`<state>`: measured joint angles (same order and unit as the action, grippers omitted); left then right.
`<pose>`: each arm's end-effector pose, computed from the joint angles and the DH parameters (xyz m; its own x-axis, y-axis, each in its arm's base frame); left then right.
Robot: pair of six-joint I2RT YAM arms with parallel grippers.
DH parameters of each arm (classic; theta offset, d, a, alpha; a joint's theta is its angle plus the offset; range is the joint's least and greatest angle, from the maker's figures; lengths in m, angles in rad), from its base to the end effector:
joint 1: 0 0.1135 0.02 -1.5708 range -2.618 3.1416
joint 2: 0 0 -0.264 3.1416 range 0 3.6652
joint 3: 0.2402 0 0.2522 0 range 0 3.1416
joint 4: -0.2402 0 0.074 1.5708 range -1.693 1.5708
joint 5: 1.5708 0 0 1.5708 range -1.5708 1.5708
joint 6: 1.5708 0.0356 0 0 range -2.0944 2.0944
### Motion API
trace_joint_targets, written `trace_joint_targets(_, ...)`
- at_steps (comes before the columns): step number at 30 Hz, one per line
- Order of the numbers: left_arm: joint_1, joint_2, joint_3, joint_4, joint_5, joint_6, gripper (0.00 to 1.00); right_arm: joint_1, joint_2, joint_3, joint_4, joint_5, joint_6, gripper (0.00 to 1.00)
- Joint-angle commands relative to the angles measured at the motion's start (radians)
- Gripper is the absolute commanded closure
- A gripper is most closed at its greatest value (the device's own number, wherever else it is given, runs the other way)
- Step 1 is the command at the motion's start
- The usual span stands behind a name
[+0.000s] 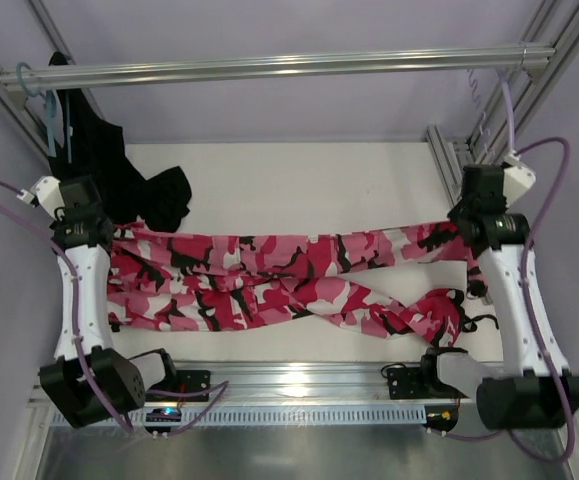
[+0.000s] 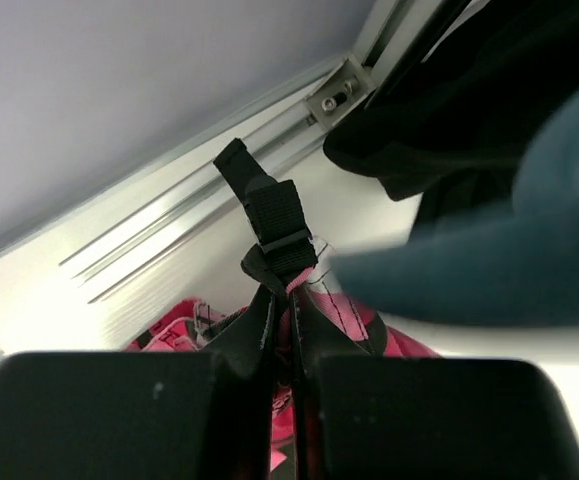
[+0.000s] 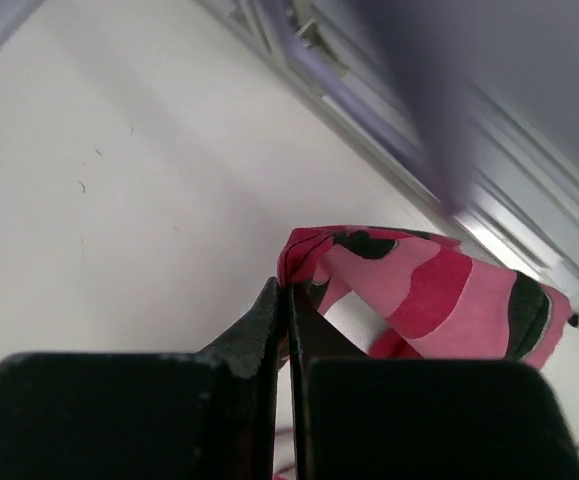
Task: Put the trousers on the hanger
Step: Fold the trousers
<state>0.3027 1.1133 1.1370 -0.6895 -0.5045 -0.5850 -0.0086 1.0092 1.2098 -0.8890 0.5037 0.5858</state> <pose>0.2140 0.0849 0.3512 -0.1471 -0.5524 -0.8205 -0.8457 0.5005 -0.1853 0.1886 -0.0188 0.3777 -0.3191 0.4870 -0.8130 0.6681 0.7241 0.1714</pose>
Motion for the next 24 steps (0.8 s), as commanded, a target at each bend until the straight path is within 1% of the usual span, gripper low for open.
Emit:
trace_joint_targets(1,0.018,0.084,0.013,0.163,-0.023,0.022,1.00,-0.005,0.231,-0.009,0.281,-0.089,-0.053,0.96)
trace_joint_targets(2,0.016,0.118,0.017,0.182,-0.019,0.014,1.00,-0.004,0.280,0.002,0.348,-0.106,-0.052,0.96)
trace_joint_targets(3,0.018,0.138,0.026,0.195,-0.014,0.005,1.00,-0.002,0.377,0.013,0.378,-0.119,-0.049,0.96)
trace_joint_targets(5,0.016,0.192,0.030,0.257,-0.012,-0.021,1.00,0.004,0.461,0.075,0.424,-0.142,-0.034,0.96)
trace_joint_targets(6,0.018,0.209,0.039,0.275,-0.011,-0.029,1.00,0.009,0.548,0.104,0.426,-0.145,-0.032,0.96)
trace_joint_targets(7,0.018,0.227,0.046,0.295,-0.011,-0.041,1.00,0.009,0.583,0.153,0.427,-0.130,-0.026,0.96)
trace_joint_targets(9,0.018,0.282,0.064,0.304,-0.003,-0.067,1.00,0.009,0.659,0.184,0.446,-0.148,-0.020,0.96)
trace_joint_targets(10,0.016,0.301,0.076,0.304,0.007,-0.075,1.00,0.009,0.680,0.203,0.449,-0.152,-0.009,0.96)
trace_joint_targets(15,0.018,0.358,0.070,0.350,0.017,-0.075,1.00,0.009,0.747,0.188,0.524,-0.206,0.026,0.95)
trace_joint_targets(17,0.018,0.365,0.072,0.347,-0.005,-0.078,1.00,0.009,0.772,0.197,0.548,-0.227,0.022,0.90)
trace_joint_targets(18,0.016,0.367,0.075,0.346,-0.014,-0.079,1.00,0.009,0.782,0.201,0.556,-0.249,0.019,0.89)
trace_joint_targets(19,0.016,0.368,0.075,0.343,-0.023,-0.078,0.99,0.009,0.799,0.211,0.559,-0.261,0.014,0.83)
trace_joint_targets(21,0.016,0.373,0.087,0.334,-0.049,-0.079,1.00,0.009,0.812,0.214,0.596,-0.316,-0.027,0.77)
trace_joint_targets(22,0.018,0.376,0.092,0.332,-0.052,-0.078,1.00,0.009,0.819,0.223,0.604,-0.326,-0.040,0.74)
trace_joint_targets(23,0.016,0.376,0.095,0.329,-0.057,-0.078,1.00,0.036,0.838,0.229,0.607,-0.339,-0.055,0.71)
trace_joint_targets(24,0.016,0.379,0.104,0.323,-0.052,-0.079,1.00,0.036,0.847,0.237,0.608,-0.355,-0.075,0.69)
